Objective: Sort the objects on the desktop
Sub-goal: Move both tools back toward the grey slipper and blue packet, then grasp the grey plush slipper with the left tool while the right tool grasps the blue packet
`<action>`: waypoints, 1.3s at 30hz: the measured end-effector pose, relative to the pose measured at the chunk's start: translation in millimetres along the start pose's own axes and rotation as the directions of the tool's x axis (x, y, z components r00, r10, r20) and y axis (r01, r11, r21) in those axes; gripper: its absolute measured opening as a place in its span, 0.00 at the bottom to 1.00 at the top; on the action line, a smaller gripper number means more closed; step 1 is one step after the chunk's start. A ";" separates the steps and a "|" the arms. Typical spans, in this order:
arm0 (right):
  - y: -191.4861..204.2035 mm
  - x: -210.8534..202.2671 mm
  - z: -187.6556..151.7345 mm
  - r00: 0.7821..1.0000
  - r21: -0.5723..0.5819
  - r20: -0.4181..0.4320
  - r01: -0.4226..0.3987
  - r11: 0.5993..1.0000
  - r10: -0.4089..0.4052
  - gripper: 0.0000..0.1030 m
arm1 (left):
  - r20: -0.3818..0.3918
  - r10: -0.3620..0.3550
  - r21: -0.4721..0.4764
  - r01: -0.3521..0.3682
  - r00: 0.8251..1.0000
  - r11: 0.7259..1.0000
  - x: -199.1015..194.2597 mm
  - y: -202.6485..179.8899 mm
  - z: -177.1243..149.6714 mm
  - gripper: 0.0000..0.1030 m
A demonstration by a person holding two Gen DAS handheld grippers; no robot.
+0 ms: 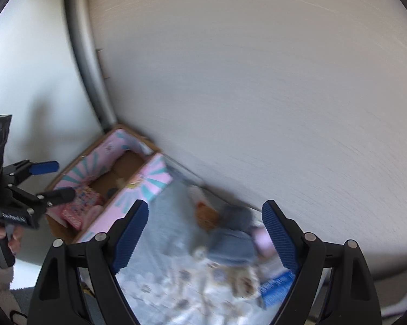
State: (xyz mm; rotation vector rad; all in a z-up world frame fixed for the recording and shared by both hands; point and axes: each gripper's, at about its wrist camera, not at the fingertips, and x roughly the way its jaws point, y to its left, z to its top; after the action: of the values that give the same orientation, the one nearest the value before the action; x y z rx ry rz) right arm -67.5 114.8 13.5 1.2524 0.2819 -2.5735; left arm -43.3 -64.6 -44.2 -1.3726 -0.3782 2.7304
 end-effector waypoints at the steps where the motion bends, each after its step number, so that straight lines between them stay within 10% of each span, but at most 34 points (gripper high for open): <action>1: -13.8 -5.8 -6.9 1.000 0.024 0.002 0.021 0.999 -0.021 0.81 | 0.002 -0.007 0.016 0.007 1.000 1.000 1.1 -6.2 1.7 1.00; 16: -131.1 4.8 -102.1 0.991 0.216 -0.100 0.112 0.970 -0.092 0.81 | -0.135 -0.114 0.145 0.134 0.984 0.980 78.6 -106.4 -4.2 1.00; 23: -142.7 55.7 -158.8 0.979 0.252 -0.203 0.040 0.967 0.013 0.81 | -0.205 -0.131 0.122 0.158 0.970 0.980 134.1 -144.6 -1.8 0.99; 30: -149.4 108.4 -194.4 0.959 0.573 -0.281 0.151 0.806 0.020 0.81 | -0.240 -0.087 0.065 0.106 0.967 0.992 187.0 -167.5 3.3 0.92; 39: -140.1 148.1 -197.0 0.907 0.643 -0.397 0.385 0.662 -0.142 0.81 | -0.269 -0.037 0.014 0.043 0.962 0.999 229.3 -175.8 1.6 0.92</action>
State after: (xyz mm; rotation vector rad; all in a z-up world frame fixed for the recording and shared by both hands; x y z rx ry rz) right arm -54.1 281.4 -215.5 2.0298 -0.6080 -2.8213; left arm -191.9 142.9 -179.5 -1.6810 -0.3539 2.4616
